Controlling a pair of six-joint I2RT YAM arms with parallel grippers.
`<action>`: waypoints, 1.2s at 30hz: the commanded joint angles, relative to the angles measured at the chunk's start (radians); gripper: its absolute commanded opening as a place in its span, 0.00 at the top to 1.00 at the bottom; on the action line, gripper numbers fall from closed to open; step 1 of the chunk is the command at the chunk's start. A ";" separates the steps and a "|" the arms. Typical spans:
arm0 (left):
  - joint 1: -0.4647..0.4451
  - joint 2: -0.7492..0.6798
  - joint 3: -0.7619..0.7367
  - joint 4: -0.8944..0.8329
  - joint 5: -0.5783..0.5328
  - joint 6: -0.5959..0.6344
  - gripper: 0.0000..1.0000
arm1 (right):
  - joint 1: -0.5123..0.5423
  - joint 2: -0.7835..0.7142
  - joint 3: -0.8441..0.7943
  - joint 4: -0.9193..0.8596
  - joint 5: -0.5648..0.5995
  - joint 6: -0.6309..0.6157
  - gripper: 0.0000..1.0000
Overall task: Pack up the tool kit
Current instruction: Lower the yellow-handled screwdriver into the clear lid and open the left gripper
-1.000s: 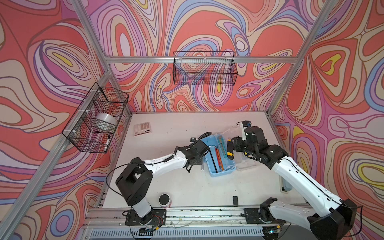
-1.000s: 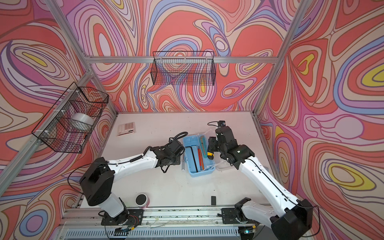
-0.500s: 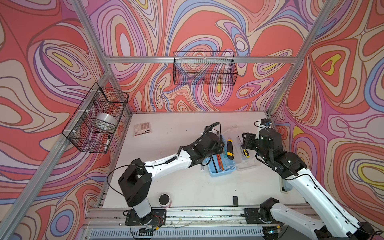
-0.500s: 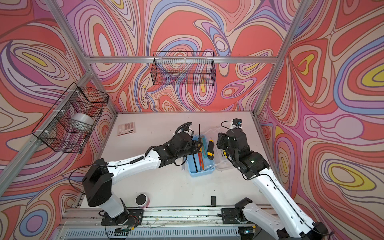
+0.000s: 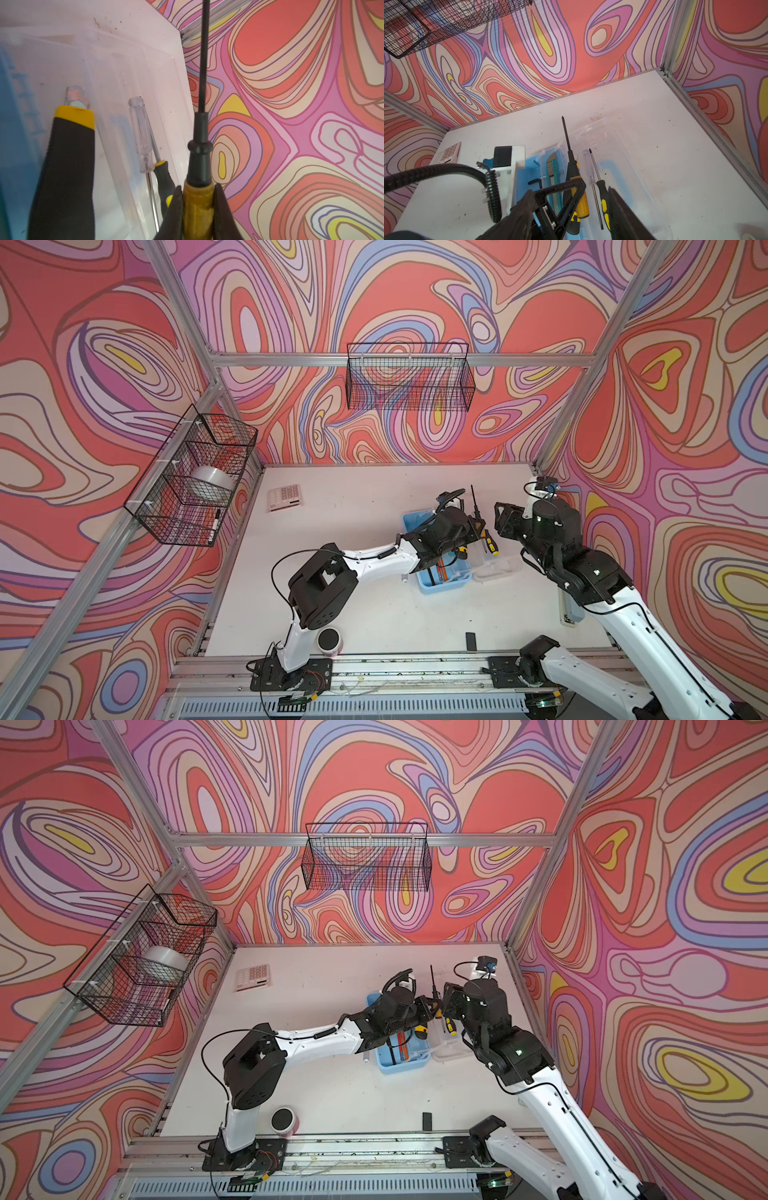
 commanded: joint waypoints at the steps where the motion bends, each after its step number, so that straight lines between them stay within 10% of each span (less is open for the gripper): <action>1: -0.012 0.063 0.035 0.181 0.014 -0.102 1.00 | -0.004 -0.009 0.031 -0.026 0.016 -0.025 0.43; 14: -0.034 0.174 0.106 0.221 0.007 -0.185 1.00 | -0.006 -0.017 0.047 -0.054 0.030 -0.065 0.43; 36: -0.008 0.208 0.114 0.183 0.066 -0.236 0.59 | -0.007 0.004 0.024 -0.033 0.023 -0.046 0.42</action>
